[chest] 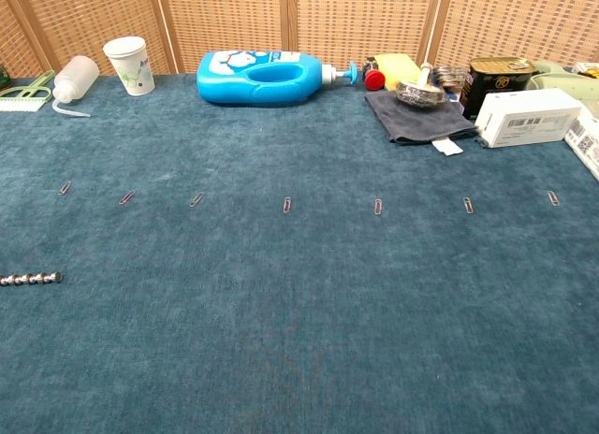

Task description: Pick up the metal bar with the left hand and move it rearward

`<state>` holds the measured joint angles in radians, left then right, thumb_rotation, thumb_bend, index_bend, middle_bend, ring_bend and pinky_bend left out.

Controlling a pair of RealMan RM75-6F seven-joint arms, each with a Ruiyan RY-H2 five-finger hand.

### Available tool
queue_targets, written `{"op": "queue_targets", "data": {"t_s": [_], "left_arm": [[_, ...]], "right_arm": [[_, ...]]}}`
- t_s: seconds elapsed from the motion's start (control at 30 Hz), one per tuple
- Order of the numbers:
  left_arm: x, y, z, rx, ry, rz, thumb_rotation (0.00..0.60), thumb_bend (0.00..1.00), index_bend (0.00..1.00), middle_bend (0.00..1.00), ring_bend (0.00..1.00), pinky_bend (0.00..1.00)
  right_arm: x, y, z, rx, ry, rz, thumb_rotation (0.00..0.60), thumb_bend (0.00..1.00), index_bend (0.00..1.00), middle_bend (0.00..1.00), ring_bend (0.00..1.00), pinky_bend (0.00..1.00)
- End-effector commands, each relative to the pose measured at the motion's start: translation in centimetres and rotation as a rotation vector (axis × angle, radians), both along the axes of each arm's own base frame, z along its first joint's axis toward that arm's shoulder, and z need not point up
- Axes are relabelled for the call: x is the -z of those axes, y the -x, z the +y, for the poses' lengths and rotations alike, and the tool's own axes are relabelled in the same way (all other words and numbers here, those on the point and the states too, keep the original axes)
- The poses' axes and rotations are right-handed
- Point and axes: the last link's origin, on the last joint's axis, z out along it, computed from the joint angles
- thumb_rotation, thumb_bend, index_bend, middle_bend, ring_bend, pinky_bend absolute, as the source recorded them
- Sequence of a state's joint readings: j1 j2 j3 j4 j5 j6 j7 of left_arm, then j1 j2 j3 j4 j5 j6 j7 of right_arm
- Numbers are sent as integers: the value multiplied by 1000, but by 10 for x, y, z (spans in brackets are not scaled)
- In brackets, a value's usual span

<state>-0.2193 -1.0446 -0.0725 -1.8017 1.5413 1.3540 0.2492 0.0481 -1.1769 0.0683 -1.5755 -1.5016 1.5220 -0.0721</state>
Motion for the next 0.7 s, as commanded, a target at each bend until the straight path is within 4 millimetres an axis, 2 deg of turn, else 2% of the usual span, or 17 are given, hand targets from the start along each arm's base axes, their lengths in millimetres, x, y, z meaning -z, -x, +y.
{"op": "queue_targets", "data": {"t_s": [0.03,0.13,0.27,0.4,0.7], "left_arm": [[9,-7,5,13,37,2,600,154,288,632,687,738],[18,-13,10,31,55,6,600,154,372,811,845,847],[33,-17,12,38,106,26,600,155,398,938,974,960],[43,-17,16,29,125,54,600,212,411,995,1000,1000],[67,-14,18,-17,186,73,600,407,419,1000,1000,1000]], "right_arm": [[2,1,0,5,-2,-4,503,319,129,151,101,238],[4,3,-1,15,-7,-6,503,319,128,152,110,238],[7,4,-3,17,-16,-6,503,319,128,159,128,240],[9,4,-4,18,-13,-11,504,319,128,167,147,242],[10,6,-5,20,-15,-9,505,319,132,171,168,245]]}}
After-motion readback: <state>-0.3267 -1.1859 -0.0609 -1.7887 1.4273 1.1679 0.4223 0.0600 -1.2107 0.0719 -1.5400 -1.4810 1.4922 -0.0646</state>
